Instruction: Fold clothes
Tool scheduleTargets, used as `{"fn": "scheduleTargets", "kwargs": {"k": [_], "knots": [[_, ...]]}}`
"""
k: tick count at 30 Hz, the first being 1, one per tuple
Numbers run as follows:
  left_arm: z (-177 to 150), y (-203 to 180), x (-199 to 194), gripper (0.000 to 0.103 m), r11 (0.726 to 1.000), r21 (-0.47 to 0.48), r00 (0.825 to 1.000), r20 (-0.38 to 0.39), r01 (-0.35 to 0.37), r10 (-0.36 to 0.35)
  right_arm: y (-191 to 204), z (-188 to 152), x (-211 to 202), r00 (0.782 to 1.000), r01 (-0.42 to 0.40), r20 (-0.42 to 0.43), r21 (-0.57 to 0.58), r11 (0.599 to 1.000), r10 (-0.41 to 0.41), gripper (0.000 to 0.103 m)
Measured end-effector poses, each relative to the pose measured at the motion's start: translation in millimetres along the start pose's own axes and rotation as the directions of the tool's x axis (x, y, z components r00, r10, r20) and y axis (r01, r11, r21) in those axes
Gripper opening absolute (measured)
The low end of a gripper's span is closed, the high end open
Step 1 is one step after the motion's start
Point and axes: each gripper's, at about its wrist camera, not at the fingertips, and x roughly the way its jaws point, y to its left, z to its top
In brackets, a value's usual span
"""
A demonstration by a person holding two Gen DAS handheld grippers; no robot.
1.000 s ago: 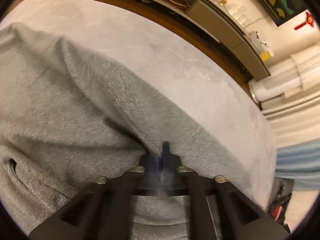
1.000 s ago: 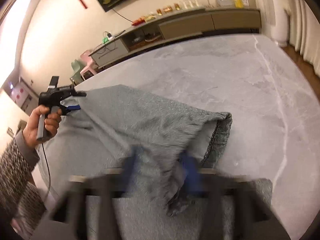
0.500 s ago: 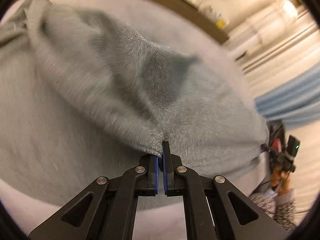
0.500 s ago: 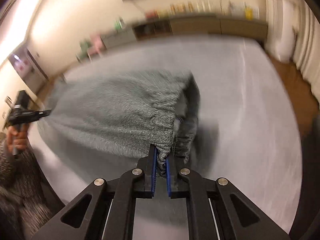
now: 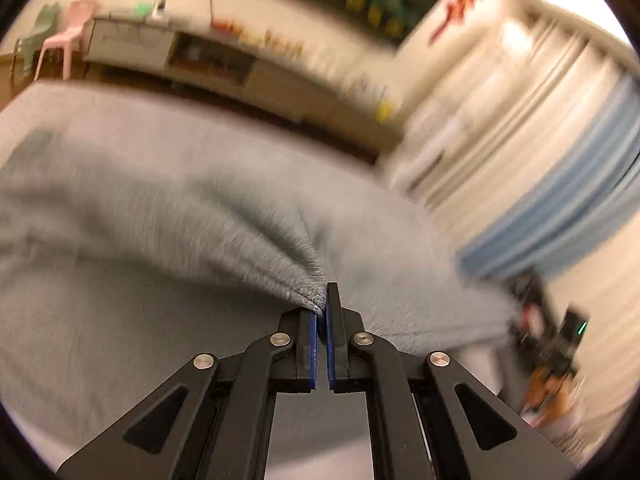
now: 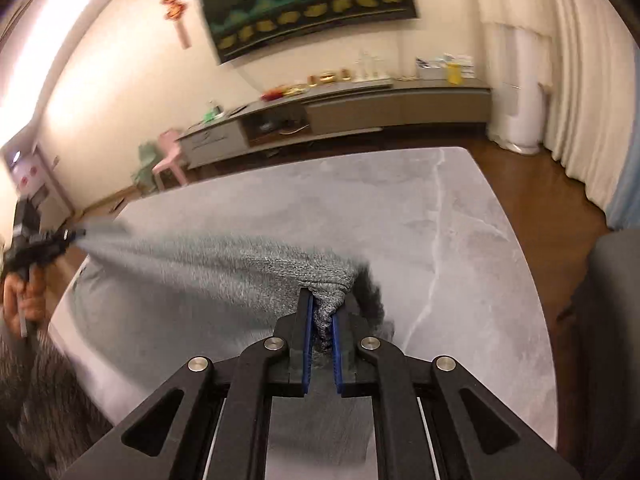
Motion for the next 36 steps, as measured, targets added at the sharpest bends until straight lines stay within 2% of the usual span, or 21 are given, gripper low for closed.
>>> {"fn": "scheduleTargets", "kwargs": {"k": [1, 2, 5, 7, 8, 10, 13, 15, 17, 18, 19, 20, 22, 25, 26, 29, 31, 32, 33, 35, 36], "knots": [[-23.8, 16.8, 21.2, 0.004, 0.999, -0.026, 0.996, -0.085, -0.040, 0.038, 2.2, -14.6, 6.2, 0.999, 0.000, -0.051, -0.017, 1.000, -0.001, 0.009], [-40.3, 28.9, 40.0, 0.004, 0.996, -0.065, 0.989, -0.136, -0.062, 0.053, -0.7, -33.8, 20.2, 0.992, 0.004, -0.123, -0.018, 1.000, -0.006, 0.009], [-70.7, 54.2, 63.5, 0.004, 0.989, -0.094, 0.980, -0.176, -0.110, 0.092, -14.3, -72.5, 58.9, 0.959, -0.022, -0.282, 0.053, 0.998, 0.036, 0.017], [-72.5, 53.9, 57.7, 0.004, 0.991, -0.080, 0.982, -0.163, -0.108, 0.093, -14.2, -79.8, 67.3, 0.949, -0.043, -0.310, 0.074, 0.996, 0.064, 0.033], [-72.2, 53.6, 52.7, 0.004, 0.992, -0.070, 0.983, -0.155, -0.107, 0.096, -12.9, -77.5, 65.4, 0.948, -0.064, -0.305, 0.079, 0.995, 0.086, 0.037], [-66.4, 53.4, 51.6, 0.004, 0.993, -0.067, 0.986, -0.141, -0.098, 0.088, -10.0, -71.2, 60.0, 0.948, -0.110, -0.291, 0.089, 0.990, 0.131, 0.061], [-73.6, 60.3, 51.4, 0.004, 0.992, -0.075, 0.984, -0.156, -0.098, 0.086, -7.9, -49.2, 54.1, 0.959, -0.144, -0.230, 0.102, 0.984, 0.164, 0.073], [-78.5, 63.2, 46.5, 0.005, 0.993, -0.077, 0.986, -0.147, -0.092, 0.080, -17.2, -28.5, 66.6, 0.964, -0.130, -0.214, 0.144, 0.981, 0.160, 0.073], [-68.5, 57.5, 48.7, 0.005, 0.993, -0.069, 0.986, -0.144, -0.094, 0.083, -27.3, -12.2, 85.0, 0.968, -0.095, -0.211, 0.192, 0.977, 0.135, 0.070], [-68.5, 57.1, 43.8, 0.005, 0.994, -0.066, 0.988, -0.135, -0.091, 0.082, -31.9, -8.3, 95.7, 0.969, -0.072, -0.217, 0.216, 0.974, 0.120, 0.049], [-68.6, 56.1, 38.0, 0.005, 0.995, -0.061, 0.990, -0.121, -0.083, 0.075, -35.1, -5.1, 105.8, 0.968, -0.060, -0.225, 0.239, 0.969, 0.115, 0.011], [-68.5, 53.5, 29.8, 0.005, 0.997, -0.050, 0.994, -0.097, -0.059, 0.054, -39.3, -3.1, 104.7, 0.969, -0.044, -0.226, 0.251, 0.967, 0.102, 0.011], [-68.2, 47.4, 16.2, 0.007, 1.000, -0.015, 0.997, -0.072, -0.021, 0.020, -33.9, -1.6, 92.0, 0.978, 0.061, -0.206, 0.227, 0.972, -0.014, 0.011], [-68.5, 40.4, 21.3, 0.008, 1.000, 0.016, 0.995, -0.097, 0.009, -0.008, -27.7, -7.4, 78.3, 0.967, 0.206, -0.189, 0.188, 0.960, -0.170, 0.011], [-70.9, 42.3, 25.4, 0.008, 1.000, 0.022, 0.993, -0.118, -0.004, 0.007, -27.5, -10.0, 79.2, 0.963, 0.220, -0.194, 0.179, 0.959, -0.185, 0.011], [-78.1, 50.6, 30.5, 0.008, 1.000, 0.009, 0.988, -0.150, -0.026, 0.027, -37.8, -19.9, 87.8, 0.969, 0.134, -0.233, 0.234, 0.963, -0.078, 0.021], [-79.3, 53.3, 24.2, 0.008, 1.000, -0.002, 0.991, -0.136, -0.021, 0.020, -47.7, -25.6, 79.1, 0.968, 0.151, -0.237, 0.286, 0.946, -0.083, 0.038], [-78.2, 54.9, 21.4, 0.008, 1.000, -0.010, 0.992, -0.126, -0.017, 0.015, -49.5, -28.5, 66.4, 0.974, 0.144, -0.212, 0.316, 0.938, -0.078, 0.045], [-75.0, 53.7, 21.6, 0.008, 1.000, -0.017, 0.993, -0.116, -0.011, 0.009, -45.8, -33.4, 54.6, 0.981, 0.102, -0.189, 0.328, 0.939, -0.041, 0.053], [-70.1, 39.4, 33.5, 0.008, 1.000, -0.026, 0.994, -0.108, -0.007, 0.004, -37.0, -43.7, 31.6, 0.988, 0.008, -0.145, 0.341, 0.940, 0.044, 0.053], [-61.6, 32.5, 43.7, 0.008, 0.999, -0.033, 0.994, -0.112, -0.006, 0.002, -30.2, -50.6, 29.7, 0.984, 0.000, -0.167, 0.315, 0.949, 0.056, 0.054]]}}
